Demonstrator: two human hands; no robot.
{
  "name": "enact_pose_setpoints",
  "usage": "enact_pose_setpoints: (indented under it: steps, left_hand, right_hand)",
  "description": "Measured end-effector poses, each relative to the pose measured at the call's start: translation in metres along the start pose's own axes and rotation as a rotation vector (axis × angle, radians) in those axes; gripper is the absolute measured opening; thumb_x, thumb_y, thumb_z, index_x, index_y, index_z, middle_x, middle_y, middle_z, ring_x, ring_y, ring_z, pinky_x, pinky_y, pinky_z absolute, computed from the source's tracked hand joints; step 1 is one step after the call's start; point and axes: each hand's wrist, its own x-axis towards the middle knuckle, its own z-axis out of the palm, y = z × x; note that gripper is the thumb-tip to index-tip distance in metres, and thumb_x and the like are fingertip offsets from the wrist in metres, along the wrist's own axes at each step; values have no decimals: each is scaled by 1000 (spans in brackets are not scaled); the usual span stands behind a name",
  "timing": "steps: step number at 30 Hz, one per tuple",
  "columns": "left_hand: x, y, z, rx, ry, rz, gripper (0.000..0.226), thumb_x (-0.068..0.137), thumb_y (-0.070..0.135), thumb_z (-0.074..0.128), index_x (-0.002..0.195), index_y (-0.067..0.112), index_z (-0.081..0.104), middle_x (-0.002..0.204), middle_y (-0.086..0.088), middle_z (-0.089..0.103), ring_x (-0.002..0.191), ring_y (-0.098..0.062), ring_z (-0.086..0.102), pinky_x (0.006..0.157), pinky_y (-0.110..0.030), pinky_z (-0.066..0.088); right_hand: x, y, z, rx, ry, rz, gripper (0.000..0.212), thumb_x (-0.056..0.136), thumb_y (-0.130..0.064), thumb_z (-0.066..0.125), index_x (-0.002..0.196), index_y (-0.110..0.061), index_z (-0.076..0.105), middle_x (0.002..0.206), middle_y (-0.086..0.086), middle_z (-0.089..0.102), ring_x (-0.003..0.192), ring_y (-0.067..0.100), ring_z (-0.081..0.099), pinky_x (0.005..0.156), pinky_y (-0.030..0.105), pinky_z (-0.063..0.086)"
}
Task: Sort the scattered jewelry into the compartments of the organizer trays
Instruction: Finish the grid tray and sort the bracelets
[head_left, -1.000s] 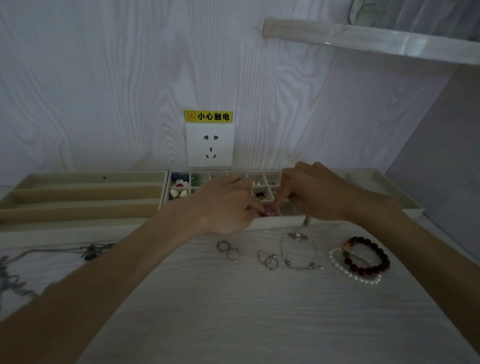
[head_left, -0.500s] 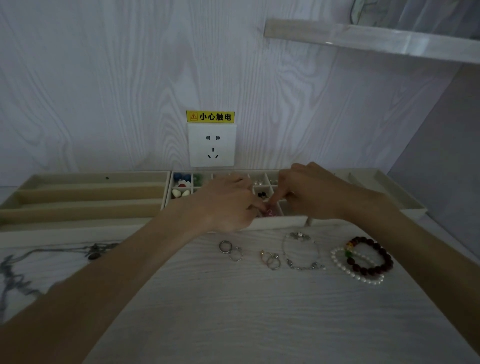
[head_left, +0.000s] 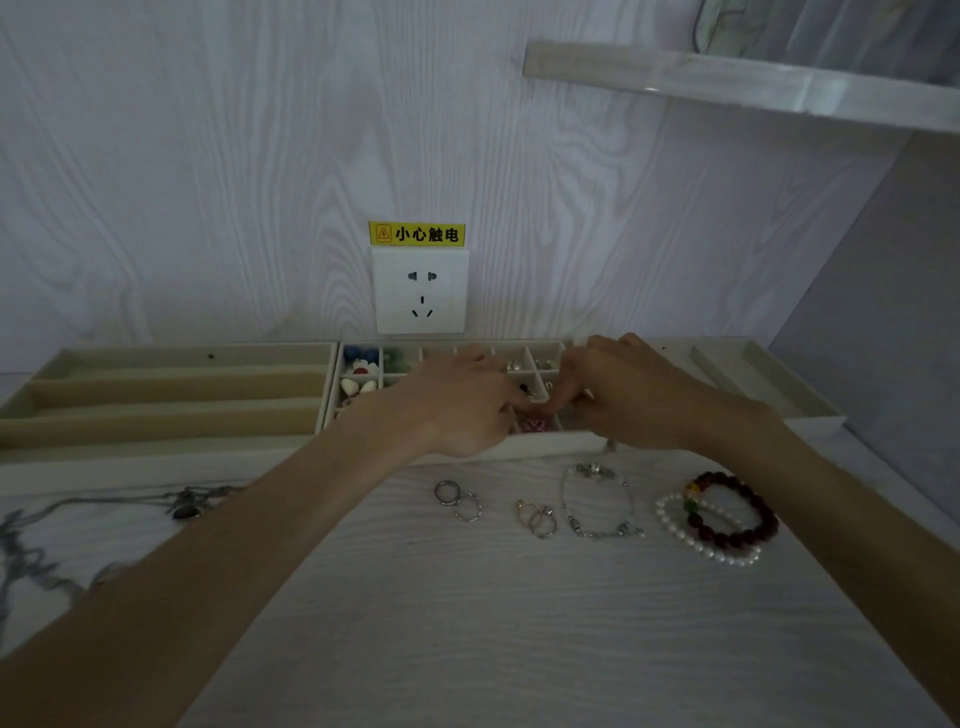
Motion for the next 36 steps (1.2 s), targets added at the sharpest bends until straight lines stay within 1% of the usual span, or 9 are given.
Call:
enact_pose_setpoints:
  steps: [2, 9, 13, 19, 24, 26, 30, 33, 36]
  left_hand:
    - [1, 1, 1, 9, -13, -13, 44, 99, 22, 29, 139, 34, 44, 124, -4, 50, 118, -21, 37, 106, -36, 31]
    - [0, -2, 3, -60, 57, -18, 41, 98, 22, 34, 133, 35, 50, 119, -2, 52, 117, -21, 41, 102, -39, 36]
    - [-1, -1, 3, -24, 37, -5, 42, 98, 23, 33, 134, 38, 47, 128, 0, 50, 119, -20, 40, 105, -38, 33]
    - [1, -3, 7, -27, 53, -29, 42, 97, 23, 34, 136, 30, 48, 126, -3, 50, 118, -21, 41, 103, -40, 36]
    - [0, -4, 5, -39, 20, -28, 43, 98, 21, 32, 135, 37, 47, 123, -7, 54, 115, -23, 41, 103, -36, 35]
    - [-1, -3, 5, -16, 18, -24, 44, 98, 21, 31, 135, 38, 48, 123, -7, 55, 116, -25, 40, 98, -32, 36]
    - [1, -2, 8, 46, 32, -14, 43, 97, 23, 32, 133, 35, 51, 122, -4, 57, 116, -24, 41, 98, -37, 39]
    - [0, -3, 6, -2, 45, -26, 41, 97, 24, 33, 132, 35, 51, 124, -1, 57, 115, -22, 41, 102, -38, 37]
    - [-10, -3, 3, -100, 133, -53, 38, 96, 22, 40, 128, 35, 56, 115, 0, 60, 100, -11, 39, 97, -36, 40]
  right_hand:
    - [0, 3, -2, 47, 3, 9, 43, 88, -9, 47, 110, -40, 67, 85, -6, 60, 78, 6, 39, 73, 22, 21]
    - [3, 3, 8, 53, -29, -9, 39, 90, -11, 51, 109, -41, 66, 78, -11, 58, 74, 5, 39, 74, 23, 23]
    - [-1, 5, 2, 35, -7, 11, 36, 93, -17, 49, 110, -45, 65, 87, -7, 62, 82, 8, 46, 68, 21, 19]
    - [-6, -8, -2, -36, -95, 33, 40, 95, -16, 43, 119, -43, 59, 90, -14, 50, 96, 12, 42, 80, 26, 19]
    - [-4, -15, -1, -127, -142, 33, 55, 92, -7, 39, 131, -44, 48, 124, 2, 54, 126, 27, 35, 94, 37, 26]
    - [-4, -15, -3, -109, -164, 28, 52, 93, -8, 40, 130, -44, 50, 121, 1, 56, 123, 25, 39, 94, 36, 26]
    - [-7, -6, -10, 2, -113, 45, 35, 96, -22, 42, 118, -42, 61, 89, -6, 61, 80, 8, 45, 80, 25, 26]
    - [-12, -2, -14, 11, -80, 29, 33, 95, -26, 43, 119, -42, 59, 75, -18, 45, 84, 6, 42, 80, 25, 24]
    - [-26, 0, -16, 95, -43, 45, 34, 95, -18, 46, 118, -38, 61, 83, -17, 52, 85, 7, 49, 83, 25, 35]
